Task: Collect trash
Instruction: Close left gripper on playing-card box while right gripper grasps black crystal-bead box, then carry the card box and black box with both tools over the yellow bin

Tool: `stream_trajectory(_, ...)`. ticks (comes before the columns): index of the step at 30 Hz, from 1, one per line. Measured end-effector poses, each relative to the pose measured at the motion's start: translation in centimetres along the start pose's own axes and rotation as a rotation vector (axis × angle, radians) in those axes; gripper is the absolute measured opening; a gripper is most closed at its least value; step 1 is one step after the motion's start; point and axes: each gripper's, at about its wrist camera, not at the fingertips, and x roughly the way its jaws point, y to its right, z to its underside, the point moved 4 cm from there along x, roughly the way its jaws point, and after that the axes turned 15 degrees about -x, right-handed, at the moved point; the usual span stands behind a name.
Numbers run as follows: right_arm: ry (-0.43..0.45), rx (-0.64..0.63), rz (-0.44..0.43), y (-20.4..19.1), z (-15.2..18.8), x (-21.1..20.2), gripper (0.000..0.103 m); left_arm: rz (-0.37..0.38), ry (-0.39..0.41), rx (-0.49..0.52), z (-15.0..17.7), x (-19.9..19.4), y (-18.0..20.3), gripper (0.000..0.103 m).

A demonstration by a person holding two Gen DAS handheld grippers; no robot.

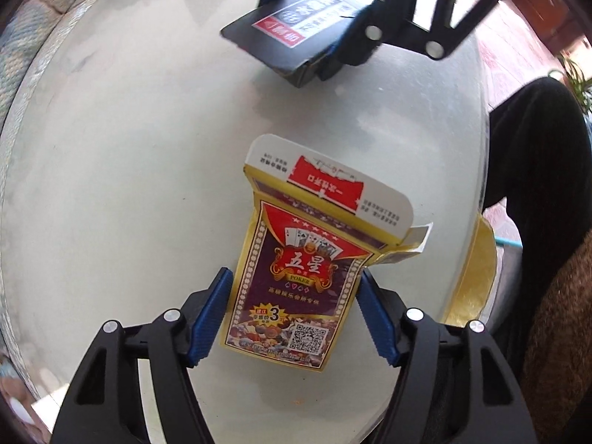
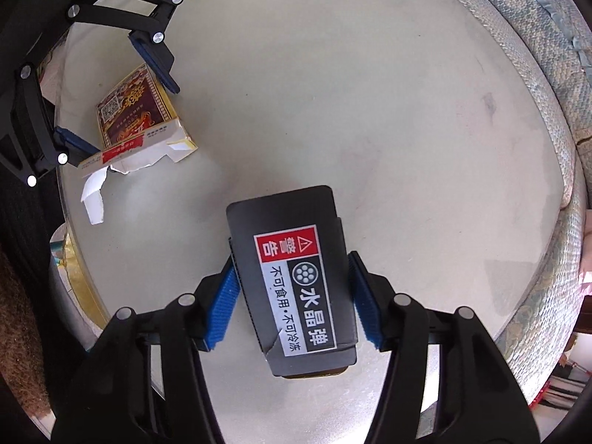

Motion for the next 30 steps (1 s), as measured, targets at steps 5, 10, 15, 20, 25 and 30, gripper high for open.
stream_trajectory(5, 0.038, 0.168, 0.106, -0.1, -0.1, -1.1, 0.057, -0.041, 0.081, -0.195, 0.9, -0.5, -1.5, 0.064)
stream_trajectory(10, 0.042, 0.218, 0.174, -2.5, -1.3, -1.2, 0.057, -0.027, 0.145, -0.371, 1.7, -1.6, -2.2, 0.064)
stream_trajectory(15, 0.104, 0.411, 0.103, -3.7, -1.2, -1.0, 0.057, -0.012, 0.222, -0.527, 2.7, -3.1, -2.8, 0.064)
stream_trajectory(20, 0.139, 0.457, 0.214, -3.8, -1.4, -4.2, 0.056, -0.067, 0.316, -0.681, 4.7, -6.0, -4.3, 0.063)
stream_trajectory(25, 0.242, 0.569, 0.276, -4.5, -1.6, -9.2, 0.057, -0.088, 0.404, -0.8, 6.4, -9.8, -3.7, 0.063)
stream_trajectory(30, 0.309, 0.595, 0.385, -7.3, -1.6, -13.7, 0.056, -0.147, 0.487, -0.906, 9.2, -14.2, -2.3, 0.063)
